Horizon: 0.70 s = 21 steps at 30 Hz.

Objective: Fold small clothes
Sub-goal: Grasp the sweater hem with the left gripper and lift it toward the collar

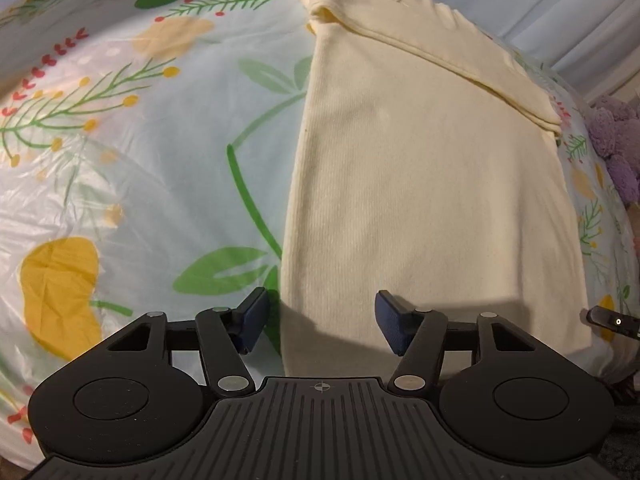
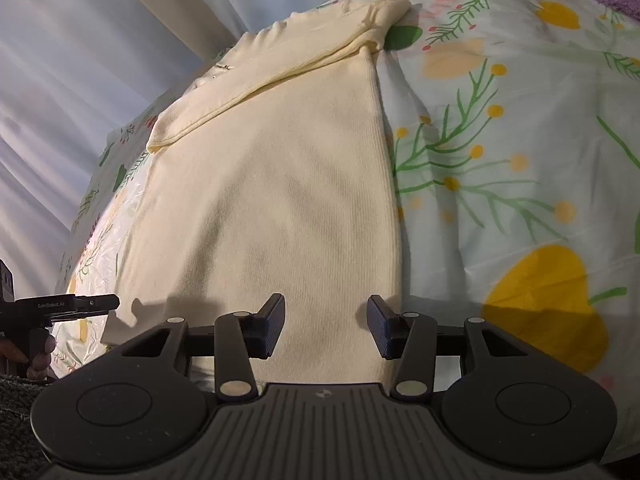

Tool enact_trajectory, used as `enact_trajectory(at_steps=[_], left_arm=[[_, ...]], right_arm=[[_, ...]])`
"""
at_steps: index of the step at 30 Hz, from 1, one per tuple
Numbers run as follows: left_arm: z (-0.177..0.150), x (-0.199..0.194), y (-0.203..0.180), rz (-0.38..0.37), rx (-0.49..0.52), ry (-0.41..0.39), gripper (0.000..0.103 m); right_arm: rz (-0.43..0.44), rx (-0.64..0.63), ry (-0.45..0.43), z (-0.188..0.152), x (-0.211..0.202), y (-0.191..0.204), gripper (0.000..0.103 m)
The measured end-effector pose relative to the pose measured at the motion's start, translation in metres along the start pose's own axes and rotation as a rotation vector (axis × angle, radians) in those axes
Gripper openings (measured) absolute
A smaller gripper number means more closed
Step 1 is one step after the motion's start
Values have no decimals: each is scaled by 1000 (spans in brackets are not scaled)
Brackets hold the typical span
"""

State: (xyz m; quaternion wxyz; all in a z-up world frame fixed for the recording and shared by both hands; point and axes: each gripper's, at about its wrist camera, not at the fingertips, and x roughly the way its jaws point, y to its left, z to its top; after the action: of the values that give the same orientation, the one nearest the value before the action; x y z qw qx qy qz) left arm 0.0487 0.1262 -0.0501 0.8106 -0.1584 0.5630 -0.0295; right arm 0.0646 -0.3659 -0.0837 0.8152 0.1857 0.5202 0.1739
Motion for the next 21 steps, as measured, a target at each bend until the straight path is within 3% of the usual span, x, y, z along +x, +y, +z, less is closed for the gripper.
enact_trajectory(at_steps=[3, 10, 13, 16, 18, 20, 21], left_arm=[[-6, -5, 4, -7, -27, 13, 55], [-12, -4, 14, -119, -123, 59, 38], [-11, 1, 16, -146, -144, 78, 37], [-8, 3, 12, -151, -122, 85, 33], [-8, 6, 11, -145, -103, 97, 23], [-7, 8, 10, -137, -89, 105, 17], [-6, 8, 11, -137, -87, 109, 14]], right_arm=[[-4, 20, 15, -6, -3, -7, 37], [-19, 76, 23, -9, -8, -21, 37], [24, 122, 43, -11, -4, -28, 37], [41, 126, 44, -11, -1, -28, 37], [42, 125, 41, -10, -1, -28, 37], [36, 114, 43, -10, -1, -28, 30], [38, 109, 50, -10, 1, -28, 21]])
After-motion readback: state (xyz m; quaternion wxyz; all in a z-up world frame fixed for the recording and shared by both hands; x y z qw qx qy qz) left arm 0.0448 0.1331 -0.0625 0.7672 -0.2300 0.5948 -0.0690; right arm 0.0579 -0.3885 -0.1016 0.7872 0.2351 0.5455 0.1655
